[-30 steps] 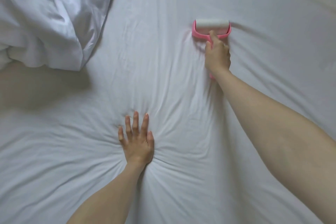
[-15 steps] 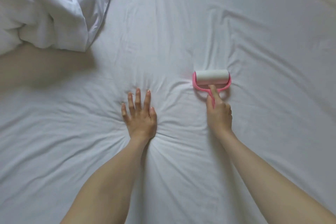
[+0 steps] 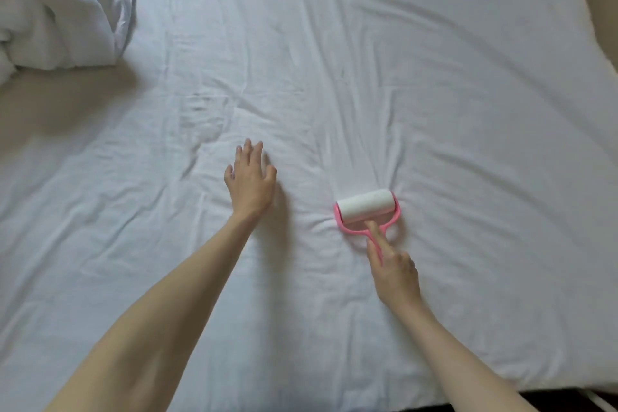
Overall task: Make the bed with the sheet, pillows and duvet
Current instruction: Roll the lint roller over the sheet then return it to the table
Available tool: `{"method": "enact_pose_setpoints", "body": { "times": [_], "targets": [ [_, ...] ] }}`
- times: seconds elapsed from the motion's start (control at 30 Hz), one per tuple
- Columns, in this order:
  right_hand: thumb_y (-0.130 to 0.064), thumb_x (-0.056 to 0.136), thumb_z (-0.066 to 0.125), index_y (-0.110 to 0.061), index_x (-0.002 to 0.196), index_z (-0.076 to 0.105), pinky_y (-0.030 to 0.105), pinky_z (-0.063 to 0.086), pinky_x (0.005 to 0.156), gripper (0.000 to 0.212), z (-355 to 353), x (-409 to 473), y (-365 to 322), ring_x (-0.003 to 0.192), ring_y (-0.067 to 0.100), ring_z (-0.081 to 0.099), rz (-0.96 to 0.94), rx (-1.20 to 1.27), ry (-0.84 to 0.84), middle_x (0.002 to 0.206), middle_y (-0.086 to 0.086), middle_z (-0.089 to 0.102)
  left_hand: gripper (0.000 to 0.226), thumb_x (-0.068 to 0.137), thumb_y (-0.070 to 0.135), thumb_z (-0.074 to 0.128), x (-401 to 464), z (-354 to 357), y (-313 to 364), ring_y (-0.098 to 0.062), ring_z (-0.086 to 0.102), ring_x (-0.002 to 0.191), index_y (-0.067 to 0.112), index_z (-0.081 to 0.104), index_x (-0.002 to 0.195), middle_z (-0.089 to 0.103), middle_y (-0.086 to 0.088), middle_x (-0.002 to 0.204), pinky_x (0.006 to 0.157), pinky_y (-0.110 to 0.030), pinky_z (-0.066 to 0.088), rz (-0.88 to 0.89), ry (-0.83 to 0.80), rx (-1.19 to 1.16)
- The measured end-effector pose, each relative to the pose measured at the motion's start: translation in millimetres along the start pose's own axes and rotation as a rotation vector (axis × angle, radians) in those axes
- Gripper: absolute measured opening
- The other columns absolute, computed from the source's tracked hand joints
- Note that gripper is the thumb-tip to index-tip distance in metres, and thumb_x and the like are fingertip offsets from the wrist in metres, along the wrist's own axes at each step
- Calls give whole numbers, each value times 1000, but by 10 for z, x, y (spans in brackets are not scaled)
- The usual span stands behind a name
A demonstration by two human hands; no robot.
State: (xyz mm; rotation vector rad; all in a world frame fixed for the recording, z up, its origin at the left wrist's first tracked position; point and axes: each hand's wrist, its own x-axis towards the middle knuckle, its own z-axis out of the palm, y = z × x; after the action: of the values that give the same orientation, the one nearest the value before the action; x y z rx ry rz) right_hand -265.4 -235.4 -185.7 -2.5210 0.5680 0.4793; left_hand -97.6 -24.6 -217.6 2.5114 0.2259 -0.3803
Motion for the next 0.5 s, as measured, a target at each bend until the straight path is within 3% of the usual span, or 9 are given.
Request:
{"method": "enact_pose_setpoints", "body": {
  "times": [0.13, 0.23, 0.33, 0.4, 0.5],
  "targets": [
    [-28, 101, 42, -36, 147, 31, 42, 43, 71, 48, 14, -628, 326, 87, 43, 59, 25, -16, -38, 97, 19, 66, 40, 98, 21, 43, -675, 163, -22, -17, 28, 141, 15, 47, 138, 36, -2, 151, 111, -35, 19, 0, -17, -78],
    [-25, 100, 44, -34, 148, 32, 35, 37, 62, 50, -3, -978, 504, 66, 29, 50, 22, 1, -69, 75, 11, 56, 33, 98, 21, 44, -1075, 254, -91, -22, 42, 127, 14, 54, 129, 49, -3, 137, 105, -35, 31, -7, -59, -132],
    [-14, 95, 48, -36, 151, 13, 32, 34, 58, 70, -39, -1261, 605, 54, 16, 37, 20, 21, -75, 75, -3, 43, 30, 98, 19, 44, -1404, 282, -128, -19, 46, 120, 15, 56, 125, 52, -1, 129, 105, -38, 36, -15, -77, -190],
    [-8, 89, 51, -31, 153, 3, 33, 38, 55, 83, -59, -1428, 674, 57, 20, 46, 84, 101, -64, 82, -9, 42, 32, 96, 14, 42, -1589, 285, -117, -12, 46, 113, 15, 56, 125, 48, -1, 133, 103, -30, 35, -31, -81, -190],
    [-6, 86, 56, -17, 143, 25, 37, 42, 56, 66, -78, -1674, 812, 67, 35, 58, 175, 209, 27, 86, 5, 56, 34, 95, 11, 41, -1817, 290, -81, -1, 38, 102, 15, 57, 125, 44, 1, 138, 97, -22, 32, -49, -85, -168]
  ]
}}
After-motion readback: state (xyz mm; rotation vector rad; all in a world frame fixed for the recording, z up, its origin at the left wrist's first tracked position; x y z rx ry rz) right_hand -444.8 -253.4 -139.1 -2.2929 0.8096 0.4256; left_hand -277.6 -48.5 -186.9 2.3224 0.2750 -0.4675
